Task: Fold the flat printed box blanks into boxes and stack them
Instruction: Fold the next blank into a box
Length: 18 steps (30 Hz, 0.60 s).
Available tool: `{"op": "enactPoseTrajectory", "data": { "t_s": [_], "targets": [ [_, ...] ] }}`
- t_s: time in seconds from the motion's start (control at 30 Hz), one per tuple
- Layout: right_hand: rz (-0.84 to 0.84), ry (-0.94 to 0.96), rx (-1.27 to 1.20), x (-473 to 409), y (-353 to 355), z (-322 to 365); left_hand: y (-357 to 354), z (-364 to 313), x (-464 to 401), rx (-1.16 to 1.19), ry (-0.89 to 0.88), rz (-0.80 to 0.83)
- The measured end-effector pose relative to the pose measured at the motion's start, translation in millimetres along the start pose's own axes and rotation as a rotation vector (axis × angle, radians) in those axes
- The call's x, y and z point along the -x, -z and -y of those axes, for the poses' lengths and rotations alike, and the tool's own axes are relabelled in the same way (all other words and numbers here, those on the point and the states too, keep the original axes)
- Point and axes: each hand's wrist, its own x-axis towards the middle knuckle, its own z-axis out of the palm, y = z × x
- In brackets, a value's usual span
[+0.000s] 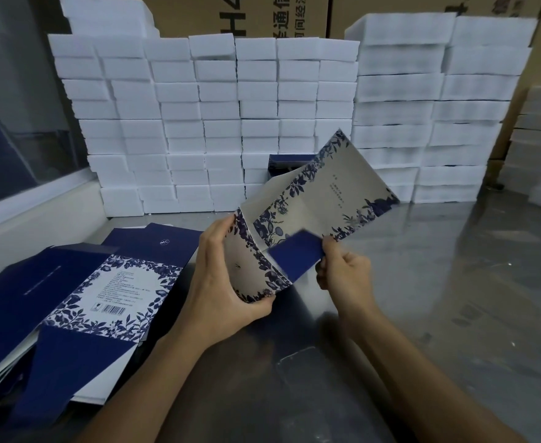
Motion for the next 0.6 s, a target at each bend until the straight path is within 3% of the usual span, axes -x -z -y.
{"op": "enactPoseTrajectory", "data": {
  "t_s": [0.2, 0.4, 0.6],
  "targets": [
    [0.143, 0.03, 0.045, 8.3, -13.4, 6.4, -3.3, -1.9, 1.2, 0.109, 0.188, -0.033],
    [0.169, -0.018, -0.07, 7.9, -14.5, 10.0, -9.4, -11.0, -5.1, 0.217, 0.329, -0.104],
    [0.201, -0.066, -0.166, 2.5, -11.6, 11.4, -3.5, -29.6, -16.3, 0.727, 0.586, -0.137]
  ]
}}
